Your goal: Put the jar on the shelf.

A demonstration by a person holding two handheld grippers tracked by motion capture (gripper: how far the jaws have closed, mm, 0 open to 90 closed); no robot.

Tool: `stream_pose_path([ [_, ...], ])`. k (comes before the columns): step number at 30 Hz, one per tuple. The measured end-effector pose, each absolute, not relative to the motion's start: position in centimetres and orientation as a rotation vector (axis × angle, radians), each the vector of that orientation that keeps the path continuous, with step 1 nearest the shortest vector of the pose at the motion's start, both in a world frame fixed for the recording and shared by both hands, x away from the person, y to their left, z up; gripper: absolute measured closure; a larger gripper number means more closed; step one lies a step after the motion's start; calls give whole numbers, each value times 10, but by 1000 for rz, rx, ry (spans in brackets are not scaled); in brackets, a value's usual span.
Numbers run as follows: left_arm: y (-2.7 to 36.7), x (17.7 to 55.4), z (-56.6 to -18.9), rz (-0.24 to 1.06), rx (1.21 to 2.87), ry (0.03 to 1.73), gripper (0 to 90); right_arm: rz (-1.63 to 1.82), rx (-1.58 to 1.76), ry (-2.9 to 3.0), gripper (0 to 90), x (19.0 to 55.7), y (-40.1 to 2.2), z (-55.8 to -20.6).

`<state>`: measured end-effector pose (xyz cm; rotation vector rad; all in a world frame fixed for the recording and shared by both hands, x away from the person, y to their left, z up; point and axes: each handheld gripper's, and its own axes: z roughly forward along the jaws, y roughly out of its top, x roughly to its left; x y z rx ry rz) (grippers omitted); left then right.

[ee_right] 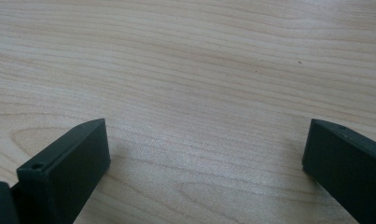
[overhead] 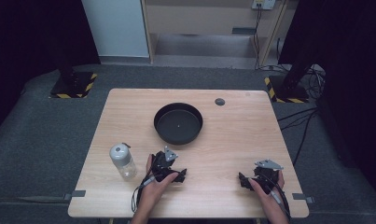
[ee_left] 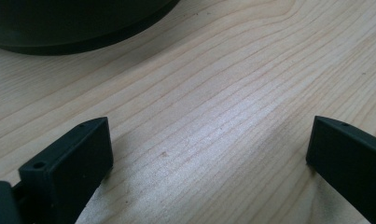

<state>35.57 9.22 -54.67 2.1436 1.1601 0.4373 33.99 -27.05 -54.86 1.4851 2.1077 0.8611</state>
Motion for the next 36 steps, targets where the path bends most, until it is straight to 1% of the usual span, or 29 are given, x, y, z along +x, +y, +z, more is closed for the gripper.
stream_pose_path([
  [19,92,355,-546,440,2145,1157,0,860,1488,2107,6,340,-270,-548],
  [22,91,352,-545,445,2137,1148,18,860,1488,2106,6,340,-270,-549],
  [26,90,349,-540,446,2136,1131,16,860,1488,2106,6,340,-270,-548],
  [32,91,344,-518,459,2137,1091,16,860,1486,2106,6,340,-270,-549],
  [36,91,343,-512,466,2137,1084,20,860,1488,2106,6,340,-270,-549],
])
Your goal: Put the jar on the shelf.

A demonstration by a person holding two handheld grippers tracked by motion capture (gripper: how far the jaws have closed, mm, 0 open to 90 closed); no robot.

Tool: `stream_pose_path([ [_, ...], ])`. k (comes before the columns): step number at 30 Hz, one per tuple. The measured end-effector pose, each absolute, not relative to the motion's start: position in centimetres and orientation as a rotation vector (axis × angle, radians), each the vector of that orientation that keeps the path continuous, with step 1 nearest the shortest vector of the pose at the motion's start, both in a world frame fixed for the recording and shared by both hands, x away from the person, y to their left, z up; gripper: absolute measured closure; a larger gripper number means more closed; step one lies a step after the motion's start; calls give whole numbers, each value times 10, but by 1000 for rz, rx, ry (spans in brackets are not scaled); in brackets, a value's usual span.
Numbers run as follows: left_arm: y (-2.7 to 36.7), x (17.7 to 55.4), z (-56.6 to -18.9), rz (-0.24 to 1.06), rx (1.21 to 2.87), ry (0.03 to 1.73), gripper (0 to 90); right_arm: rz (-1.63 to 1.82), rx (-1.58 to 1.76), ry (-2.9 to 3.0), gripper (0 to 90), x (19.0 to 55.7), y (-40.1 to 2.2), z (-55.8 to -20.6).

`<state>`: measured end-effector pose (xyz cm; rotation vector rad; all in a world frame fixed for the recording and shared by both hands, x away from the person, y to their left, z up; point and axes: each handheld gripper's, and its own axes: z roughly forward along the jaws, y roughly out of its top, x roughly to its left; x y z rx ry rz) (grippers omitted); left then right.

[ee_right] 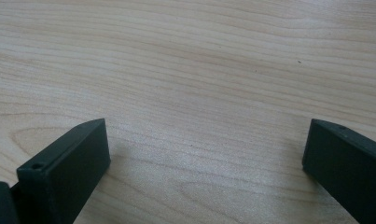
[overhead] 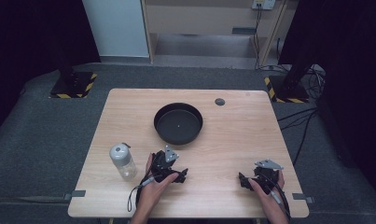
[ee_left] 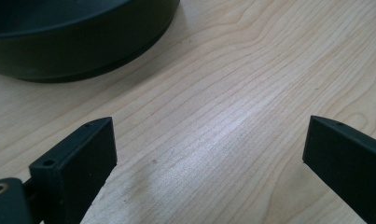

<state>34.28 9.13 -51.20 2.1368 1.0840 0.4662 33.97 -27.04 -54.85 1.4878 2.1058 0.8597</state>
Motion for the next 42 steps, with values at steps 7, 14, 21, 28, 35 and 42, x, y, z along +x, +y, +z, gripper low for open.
stream_pose_path([
  [7,93,338,-496,473,2123,1063,27,859,1488,2106,6,340,-270,-549],
  [14,93,332,-482,503,2099,1049,24,859,1488,2106,6,340,-270,-549],
  [21,92,324,-473,520,2094,1031,22,859,1488,2106,6,340,-270,-549],
  [28,93,317,-471,525,2086,1023,21,859,1486,2106,6,340,-270,-549],
  [35,96,310,-466,526,2081,1017,21,860,1492,2105,6,340,-270,-548],
  [42,102,301,-469,538,2098,1014,21,859,1491,2105,6,340,-270,-548],
])
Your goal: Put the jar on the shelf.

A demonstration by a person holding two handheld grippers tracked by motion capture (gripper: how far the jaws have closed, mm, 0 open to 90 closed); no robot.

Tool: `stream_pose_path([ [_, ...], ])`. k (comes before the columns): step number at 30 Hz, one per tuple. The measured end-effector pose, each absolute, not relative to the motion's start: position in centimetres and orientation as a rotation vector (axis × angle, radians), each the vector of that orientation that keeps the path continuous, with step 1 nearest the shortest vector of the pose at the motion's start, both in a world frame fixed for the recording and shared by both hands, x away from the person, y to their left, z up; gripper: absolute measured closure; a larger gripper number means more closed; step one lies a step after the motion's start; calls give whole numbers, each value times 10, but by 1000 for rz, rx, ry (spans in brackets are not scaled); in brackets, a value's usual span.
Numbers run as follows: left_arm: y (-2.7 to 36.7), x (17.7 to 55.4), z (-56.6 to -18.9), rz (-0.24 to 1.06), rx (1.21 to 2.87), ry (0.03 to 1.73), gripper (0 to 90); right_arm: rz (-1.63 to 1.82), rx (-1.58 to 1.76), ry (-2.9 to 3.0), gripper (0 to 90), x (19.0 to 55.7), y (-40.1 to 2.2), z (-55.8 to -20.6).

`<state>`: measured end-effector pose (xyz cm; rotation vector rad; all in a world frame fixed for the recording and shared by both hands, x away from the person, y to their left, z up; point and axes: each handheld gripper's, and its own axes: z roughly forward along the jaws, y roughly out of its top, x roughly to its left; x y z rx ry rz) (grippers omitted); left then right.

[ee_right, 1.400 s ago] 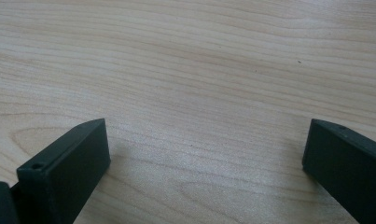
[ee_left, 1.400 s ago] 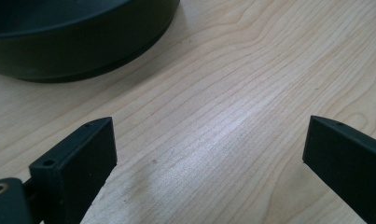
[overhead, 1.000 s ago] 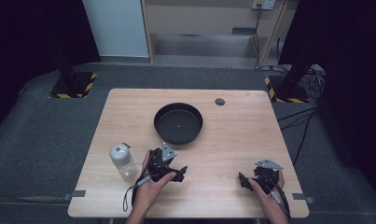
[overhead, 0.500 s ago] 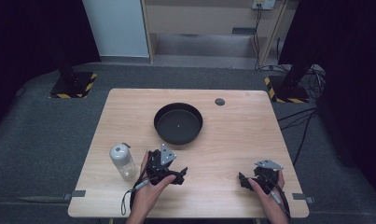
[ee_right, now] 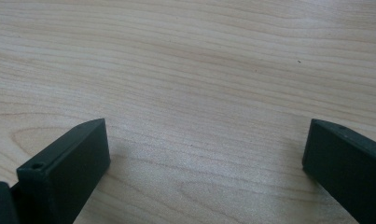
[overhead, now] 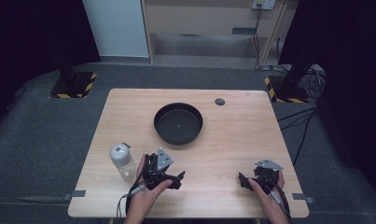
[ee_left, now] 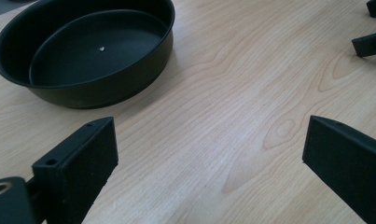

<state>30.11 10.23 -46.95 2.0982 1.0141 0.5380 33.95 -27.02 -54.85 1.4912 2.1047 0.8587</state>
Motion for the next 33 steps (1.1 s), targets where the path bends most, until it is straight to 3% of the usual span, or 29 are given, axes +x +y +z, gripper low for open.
stream_pose_path([
  [33,156,235,-494,550,2078,1091,22,857,1490,2102,6,339,-270,-548],
])
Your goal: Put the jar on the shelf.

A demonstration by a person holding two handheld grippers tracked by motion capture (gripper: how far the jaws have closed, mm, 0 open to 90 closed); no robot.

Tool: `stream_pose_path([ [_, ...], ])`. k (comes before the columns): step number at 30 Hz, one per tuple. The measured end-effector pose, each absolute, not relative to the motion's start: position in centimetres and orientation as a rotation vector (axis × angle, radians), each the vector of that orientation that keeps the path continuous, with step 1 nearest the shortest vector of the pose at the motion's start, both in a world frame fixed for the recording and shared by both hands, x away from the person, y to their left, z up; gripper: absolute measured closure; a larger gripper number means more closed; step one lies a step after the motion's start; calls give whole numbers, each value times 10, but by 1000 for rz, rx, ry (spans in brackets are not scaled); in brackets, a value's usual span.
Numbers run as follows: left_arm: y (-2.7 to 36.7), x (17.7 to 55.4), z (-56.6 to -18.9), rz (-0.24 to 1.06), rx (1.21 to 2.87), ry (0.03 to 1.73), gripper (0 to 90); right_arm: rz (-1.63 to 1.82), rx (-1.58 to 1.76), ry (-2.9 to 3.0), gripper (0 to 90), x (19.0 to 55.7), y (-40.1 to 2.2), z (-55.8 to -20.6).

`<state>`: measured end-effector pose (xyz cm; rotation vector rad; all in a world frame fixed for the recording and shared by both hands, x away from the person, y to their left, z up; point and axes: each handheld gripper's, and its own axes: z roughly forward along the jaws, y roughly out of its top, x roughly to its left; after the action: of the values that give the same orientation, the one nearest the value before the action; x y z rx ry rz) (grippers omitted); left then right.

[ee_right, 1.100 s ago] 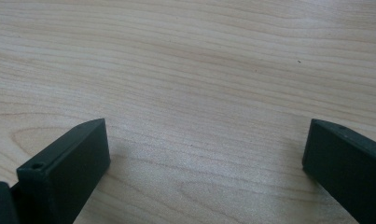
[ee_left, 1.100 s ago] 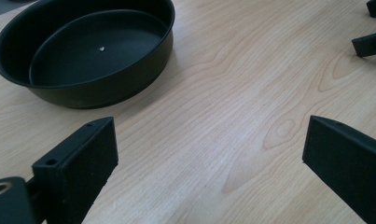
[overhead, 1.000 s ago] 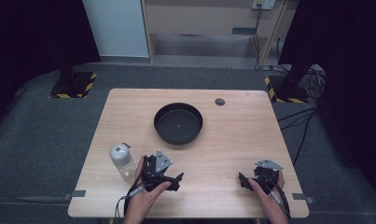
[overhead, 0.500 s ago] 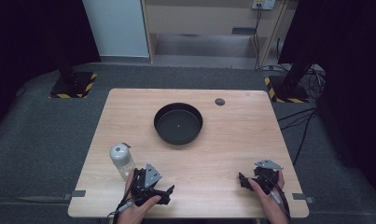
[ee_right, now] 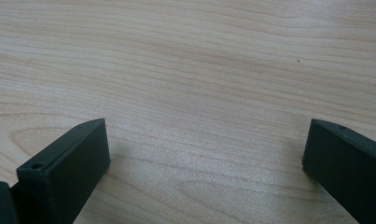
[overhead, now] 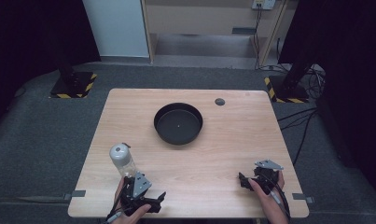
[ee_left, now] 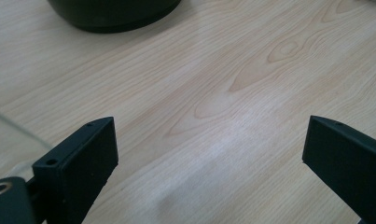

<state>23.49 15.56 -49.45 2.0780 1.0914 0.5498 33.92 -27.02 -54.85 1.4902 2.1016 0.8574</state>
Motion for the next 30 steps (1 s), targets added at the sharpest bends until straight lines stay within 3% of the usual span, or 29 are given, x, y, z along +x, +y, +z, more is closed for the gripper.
stream_pose_path([
  [30,234,212,-496,661,1999,1267,22,857,1491,2101,6,339,-270,-548],
])
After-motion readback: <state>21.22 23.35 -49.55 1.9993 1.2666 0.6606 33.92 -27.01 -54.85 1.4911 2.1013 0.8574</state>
